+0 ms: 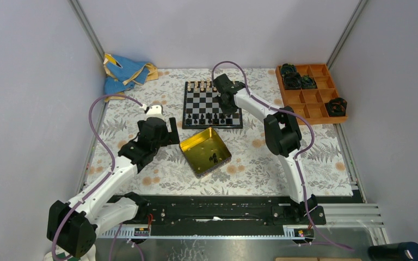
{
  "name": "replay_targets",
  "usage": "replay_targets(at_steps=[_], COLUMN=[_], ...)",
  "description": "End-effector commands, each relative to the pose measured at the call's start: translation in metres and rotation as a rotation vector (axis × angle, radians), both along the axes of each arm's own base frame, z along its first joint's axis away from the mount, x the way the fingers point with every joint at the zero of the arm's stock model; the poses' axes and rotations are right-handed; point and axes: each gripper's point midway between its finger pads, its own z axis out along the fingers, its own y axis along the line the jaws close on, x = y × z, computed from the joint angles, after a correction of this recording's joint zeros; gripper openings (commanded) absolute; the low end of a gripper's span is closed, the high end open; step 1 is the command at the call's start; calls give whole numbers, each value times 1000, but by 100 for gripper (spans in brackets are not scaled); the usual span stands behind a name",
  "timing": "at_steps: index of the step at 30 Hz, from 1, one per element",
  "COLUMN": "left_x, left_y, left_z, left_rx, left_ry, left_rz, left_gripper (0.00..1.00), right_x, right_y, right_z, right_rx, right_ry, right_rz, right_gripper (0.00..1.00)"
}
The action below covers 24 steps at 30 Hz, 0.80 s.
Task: Set up the chess pieces on the board
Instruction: Place the chess piece on the chessboard.
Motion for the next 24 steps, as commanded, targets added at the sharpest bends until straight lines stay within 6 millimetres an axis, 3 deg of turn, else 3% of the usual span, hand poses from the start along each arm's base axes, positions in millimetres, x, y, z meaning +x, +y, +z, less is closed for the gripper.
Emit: replay_targets(at_steps=[1, 4, 8, 10, 17, 24], left_x=[8, 9, 9, 9, 9, 9], left_y=[0, 0, -1, -1, -2, -3], left_z=[6, 5, 4, 4, 4, 3], left_rx=[-20, -21, -21, -23, -25, -30], left_ry=[-40, -39, -37, -37, -35, -36], left_rz=[13, 13, 13, 12, 10, 7], left_gripper=[99, 99, 99, 99, 99, 99], right_x=[8, 7, 7, 7, 12, 18], right_y=[5, 3, 2, 1, 2, -1], right_z=[1, -1, 3, 4, 18, 52], right_rx=[43, 37, 38, 38, 47, 58], right_ry=[-10, -6, -19, -26, -59, -133], right_rz=[-16, -18, -19, -21, -20, -36], right_gripper=[0, 3, 29, 37, 39, 39])
